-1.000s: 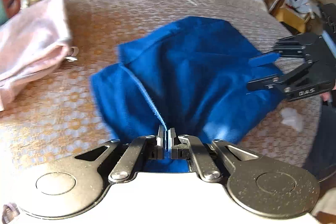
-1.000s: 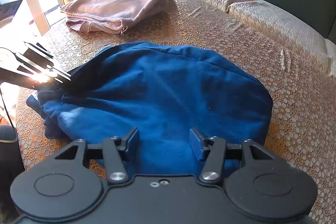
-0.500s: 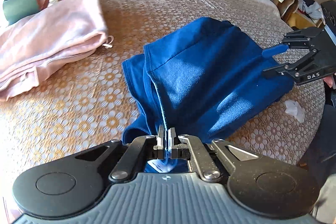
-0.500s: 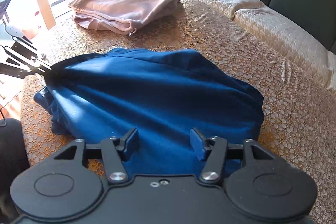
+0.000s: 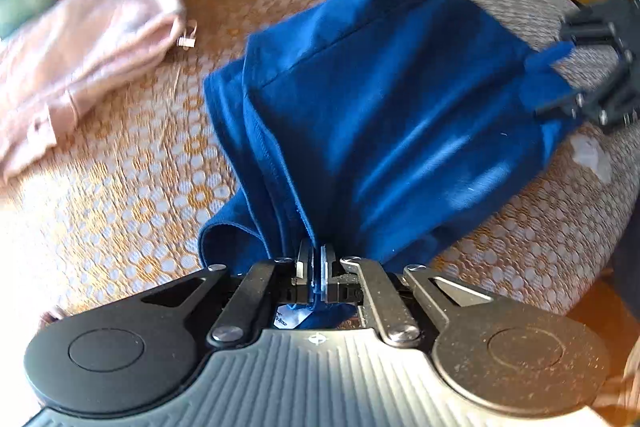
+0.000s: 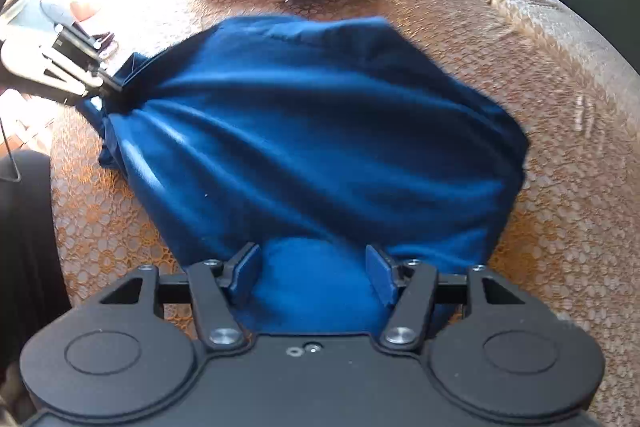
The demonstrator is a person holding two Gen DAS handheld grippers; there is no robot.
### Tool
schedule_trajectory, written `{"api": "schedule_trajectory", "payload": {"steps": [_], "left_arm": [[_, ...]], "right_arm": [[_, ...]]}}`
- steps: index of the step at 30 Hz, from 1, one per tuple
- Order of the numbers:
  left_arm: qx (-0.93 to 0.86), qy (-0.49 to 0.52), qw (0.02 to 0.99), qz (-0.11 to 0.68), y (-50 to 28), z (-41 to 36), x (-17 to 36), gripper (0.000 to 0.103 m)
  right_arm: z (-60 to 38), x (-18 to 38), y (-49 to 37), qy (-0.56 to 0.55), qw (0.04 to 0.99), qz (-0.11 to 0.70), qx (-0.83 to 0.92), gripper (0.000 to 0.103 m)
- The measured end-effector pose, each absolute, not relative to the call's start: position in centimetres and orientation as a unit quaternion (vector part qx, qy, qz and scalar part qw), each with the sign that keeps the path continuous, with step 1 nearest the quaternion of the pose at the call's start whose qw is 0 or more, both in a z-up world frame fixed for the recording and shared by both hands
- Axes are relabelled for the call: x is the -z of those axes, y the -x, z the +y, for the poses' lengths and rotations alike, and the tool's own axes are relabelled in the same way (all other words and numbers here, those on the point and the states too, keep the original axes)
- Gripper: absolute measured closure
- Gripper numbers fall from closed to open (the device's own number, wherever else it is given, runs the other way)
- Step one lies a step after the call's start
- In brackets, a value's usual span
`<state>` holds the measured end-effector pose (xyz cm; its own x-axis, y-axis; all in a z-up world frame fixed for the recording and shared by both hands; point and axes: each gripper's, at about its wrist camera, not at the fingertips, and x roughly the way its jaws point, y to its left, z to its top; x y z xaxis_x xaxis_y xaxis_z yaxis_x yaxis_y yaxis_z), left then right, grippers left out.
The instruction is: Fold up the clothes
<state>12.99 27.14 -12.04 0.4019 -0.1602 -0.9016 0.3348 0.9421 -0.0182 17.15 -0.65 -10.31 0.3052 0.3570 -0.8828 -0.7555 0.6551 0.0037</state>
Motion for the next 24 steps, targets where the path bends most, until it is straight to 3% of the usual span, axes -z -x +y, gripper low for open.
{"api": "schedule_trajectory", "payload": {"steps": [3, 5, 7, 15, 24], "left_arm": [[0.15, -0.096, 0.845, 0.505, -11.9, 27.3, 10.3, 0.087], [0.145, -0.101, 0.853, 0.49, -11.4, 27.2, 9.4, 0.072], [0.144, -0.102, 0.861, 0.476, -10.9, 26.9, 8.8, 0.047], [0.201, -0.141, 0.867, 0.434, -11.1, 22.0, 8.1, 0.044], [0.205, -0.132, 0.84, 0.484, -13.6, 20.2, 14.3, 0.043]], "right_arm": [[-1.7, 8.5, -16.9, 0.221, 0.783, 0.459, -0.356, 0.0], [-2.9, 8.3, -16.7, 0.226, 0.785, 0.462, -0.347, 0.0], [-4.1, 8.5, -16.3, 0.223, 0.782, 0.471, -0.342, 0.0], [-4.4, 11.9, -15.3, 0.232, 0.768, 0.498, -0.328, 0.0], [-5.5, 11.7, -15.8, 0.182, 0.771, 0.516, -0.327, 0.0]]}}
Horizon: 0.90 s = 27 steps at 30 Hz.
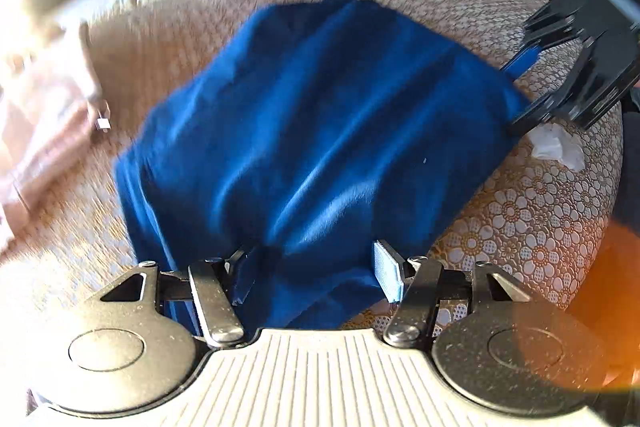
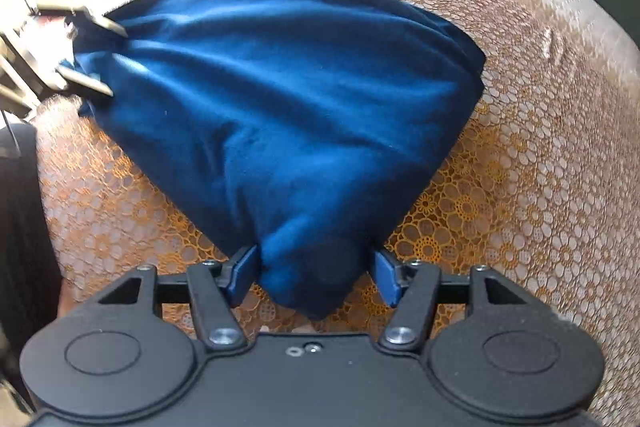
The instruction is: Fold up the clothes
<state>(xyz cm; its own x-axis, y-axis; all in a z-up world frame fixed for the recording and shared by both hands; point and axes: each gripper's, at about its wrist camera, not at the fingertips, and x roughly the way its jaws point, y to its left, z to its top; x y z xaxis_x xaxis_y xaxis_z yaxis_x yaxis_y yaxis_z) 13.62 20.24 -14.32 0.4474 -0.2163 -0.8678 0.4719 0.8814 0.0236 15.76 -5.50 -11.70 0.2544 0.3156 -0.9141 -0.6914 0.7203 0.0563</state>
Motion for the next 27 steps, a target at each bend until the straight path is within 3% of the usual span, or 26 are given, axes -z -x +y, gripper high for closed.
{"api": "schedule_trajectory", "payload": {"steps": [5, 8, 17, 27], "left_arm": [[0.21, -0.175, 0.836, 0.475, -13.1, 19.6, 16.4, 0.021], [0.212, -0.216, 0.831, 0.466, -12.6, 18.1, 15.8, 0.02], [0.267, -0.183, 0.87, 0.373, -12.3, 14.8, 10.9, 0.02], [0.341, -0.195, 0.857, 0.334, -12.4, 8.2, 13.3, 0.02]], "right_arm": [[-8.5, 10.1, -17.2, 0.087, 0.775, 0.537, -0.323, 0.0], [-9.3, 9.8, -17.9, 0.055, 0.776, 0.546, -0.312, 0.0], [-11.0, 10.9, -21.0, -0.109, 0.758, 0.591, -0.253, 0.0], [-11.7, 14.5, -21.2, -0.221, 0.726, 0.618, -0.205, 0.0]]}}
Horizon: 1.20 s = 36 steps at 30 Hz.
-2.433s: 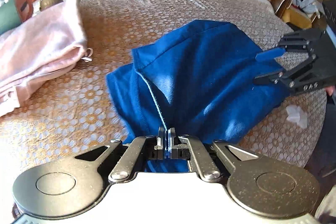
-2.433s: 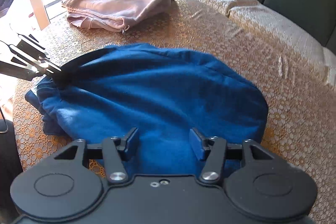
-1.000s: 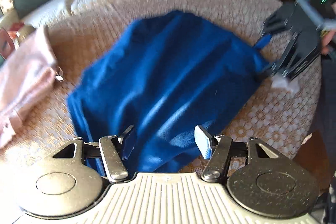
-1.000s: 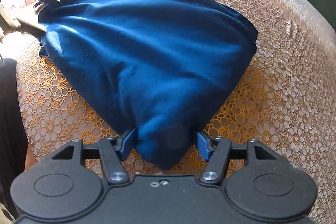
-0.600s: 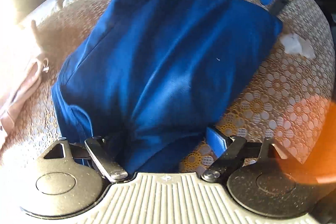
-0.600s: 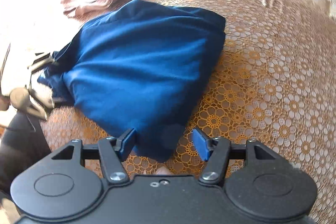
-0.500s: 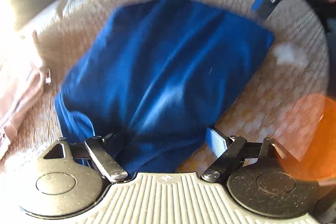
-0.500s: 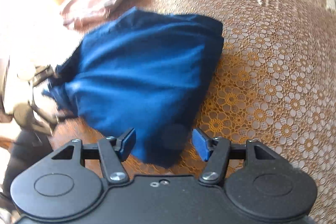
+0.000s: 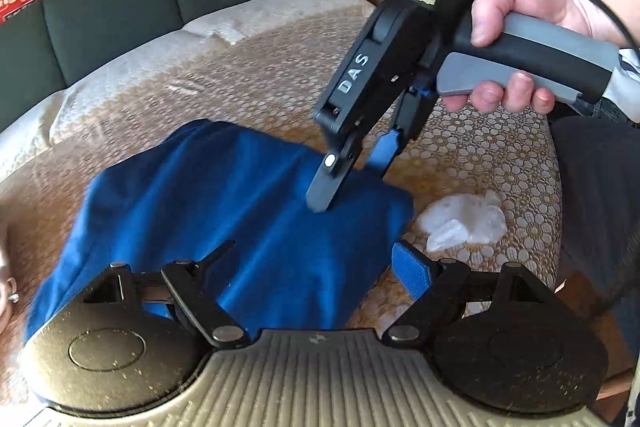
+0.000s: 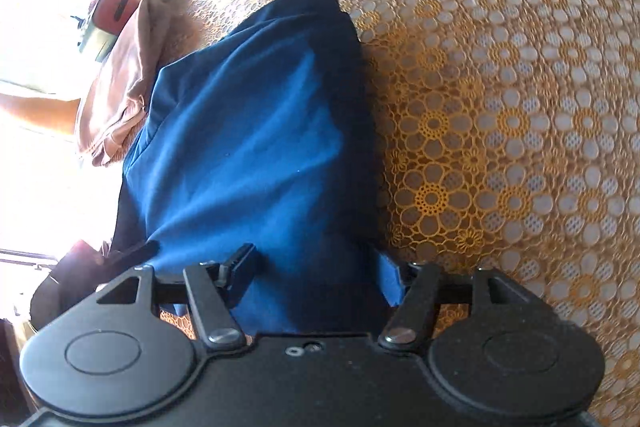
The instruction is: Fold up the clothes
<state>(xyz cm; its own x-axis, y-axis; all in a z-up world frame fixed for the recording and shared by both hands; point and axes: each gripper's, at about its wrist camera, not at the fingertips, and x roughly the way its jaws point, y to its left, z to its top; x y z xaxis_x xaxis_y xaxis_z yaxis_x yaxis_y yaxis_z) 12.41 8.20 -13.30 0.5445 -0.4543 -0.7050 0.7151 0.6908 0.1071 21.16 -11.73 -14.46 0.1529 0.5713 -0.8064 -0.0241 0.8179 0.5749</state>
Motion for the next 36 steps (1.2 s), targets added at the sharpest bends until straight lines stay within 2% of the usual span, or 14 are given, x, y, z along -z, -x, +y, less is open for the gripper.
{"api": "schedule_trajectory", "payload": {"steps": [5, 11, 17, 23, 24, 25, 26, 28, 30, 33, 36], "left_arm": [[0.344, -0.201, 0.859, 0.321, -12.7, 7.5, 14.1, 0.02], [0.35, -0.227, 0.862, 0.288, -12.2, 6.9, 14.2, 0.019], [0.317, -0.284, 0.87, 0.249, -11.6, 5.9, 15.6, 0.01], [0.256, -0.315, 0.889, 0.211, -11.7, 5.0, 16.4, 0.01], [0.25, -0.307, 0.893, 0.213, -11.8, 5.1, 16.3, 0.015], [0.248, -0.298, 0.897, 0.215, -11.9, 5.2, 16.1, 0.025], [0.244, -0.29, 0.9, 0.217, -11.9, 5.4, 15.9, 0.031], [0.24, -0.27, 0.904, 0.227, -12.1, 5.8, 15.4, 0.054], [0.24, -0.256, 0.906, 0.237, -12.4, 6.2, 15.2, 0.067], [0.236, -0.235, 0.91, 0.247, -12.7, 6.8, 15.1, 0.072], [0.235, -0.222, 0.912, 0.253, -12.8, 7.3, 14.8, 0.073]], "right_arm": [[-10.6, 13.5, -20.2, -0.169, 0.755, 0.595, -0.215, 0.0], [-10.8, 10.4, -20.5, -0.21, 0.758, 0.579, -0.215, 0.0], [-9.9, 8.4, -21.1, -0.241, 0.747, 0.585, -0.204, 0.0], [-8.9, 6.9, -21.2, -0.254, 0.745, 0.583, -0.201, 0.0], [-8.9, 6.7, -21.3, -0.257, 0.744, 0.583, -0.2, 0.0], [-8.9, 6.6, -21.4, -0.258, 0.744, 0.583, -0.2, 0.0], [-8.8, 6.6, -21.4, -0.259, 0.743, 0.583, -0.2, 0.0], [-9.0, 6.7, -21.5, -0.262, 0.742, 0.585, -0.197, 0.0], [-9.2, 7.0, -21.7, -0.271, 0.739, 0.587, -0.192, 0.0], [-9.2, 7.5, -21.8, -0.285, 0.733, 0.589, -0.188, 0.0], [-9.5, 7.7, -22.0, -0.301, 0.726, 0.591, -0.182, 0.0]]}}
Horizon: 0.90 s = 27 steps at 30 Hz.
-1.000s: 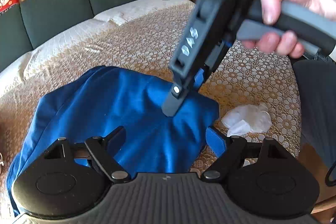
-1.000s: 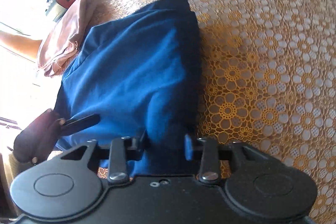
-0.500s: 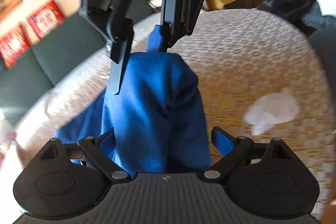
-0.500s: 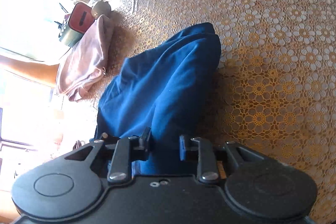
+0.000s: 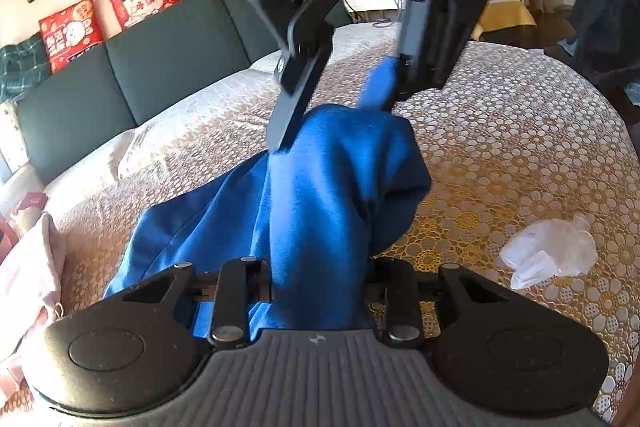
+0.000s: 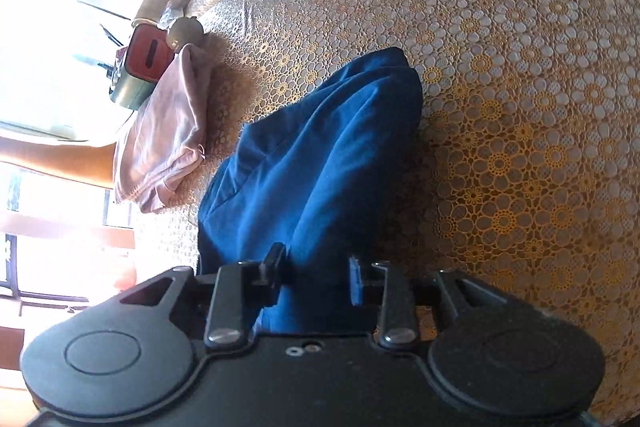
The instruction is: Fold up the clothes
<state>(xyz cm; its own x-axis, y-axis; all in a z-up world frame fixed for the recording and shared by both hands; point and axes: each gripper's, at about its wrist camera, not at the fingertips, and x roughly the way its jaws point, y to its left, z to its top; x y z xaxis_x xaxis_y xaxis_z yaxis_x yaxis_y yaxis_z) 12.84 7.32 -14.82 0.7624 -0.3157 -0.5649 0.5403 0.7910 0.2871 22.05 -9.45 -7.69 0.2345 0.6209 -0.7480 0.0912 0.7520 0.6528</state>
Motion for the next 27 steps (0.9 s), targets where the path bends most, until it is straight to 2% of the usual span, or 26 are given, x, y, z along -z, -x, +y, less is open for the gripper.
{"api": "schedule_trajectory", "payload": {"steps": [6, 12, 20, 26, 27], "left_arm": [[0.236, -0.203, 0.916, 0.254, -12.8, 7.8, 14.5, 0.073], [0.241, -0.201, 0.915, 0.253, -12.6, 7.9, 14.6, 0.073], [0.259, -0.198, 0.909, 0.259, -12.7, 8.3, 15.0, 0.073], [0.278, -0.205, 0.901, 0.263, -12.3, 9.0, 15.0, 0.062], [0.28, -0.207, 0.899, 0.265, -12.1, 9.1, 14.9, 0.056]], "right_arm": [[-11.6, 8.6, -23.3, -0.337, 0.727, 0.583, -0.136, 0.0], [-9.8, 13.4, -25.8, -0.38, 0.68, 0.614, -0.126, 0.0], [-7.1, 16.8, -27.3, -0.363, 0.642, 0.657, -0.155, 0.0], [-6.8, 16.5, -27.3, -0.326, 0.66, 0.656, -0.166, 0.0], [-6.8, 16.4, -27.3, -0.32, 0.663, 0.655, -0.169, 0.0]]}}
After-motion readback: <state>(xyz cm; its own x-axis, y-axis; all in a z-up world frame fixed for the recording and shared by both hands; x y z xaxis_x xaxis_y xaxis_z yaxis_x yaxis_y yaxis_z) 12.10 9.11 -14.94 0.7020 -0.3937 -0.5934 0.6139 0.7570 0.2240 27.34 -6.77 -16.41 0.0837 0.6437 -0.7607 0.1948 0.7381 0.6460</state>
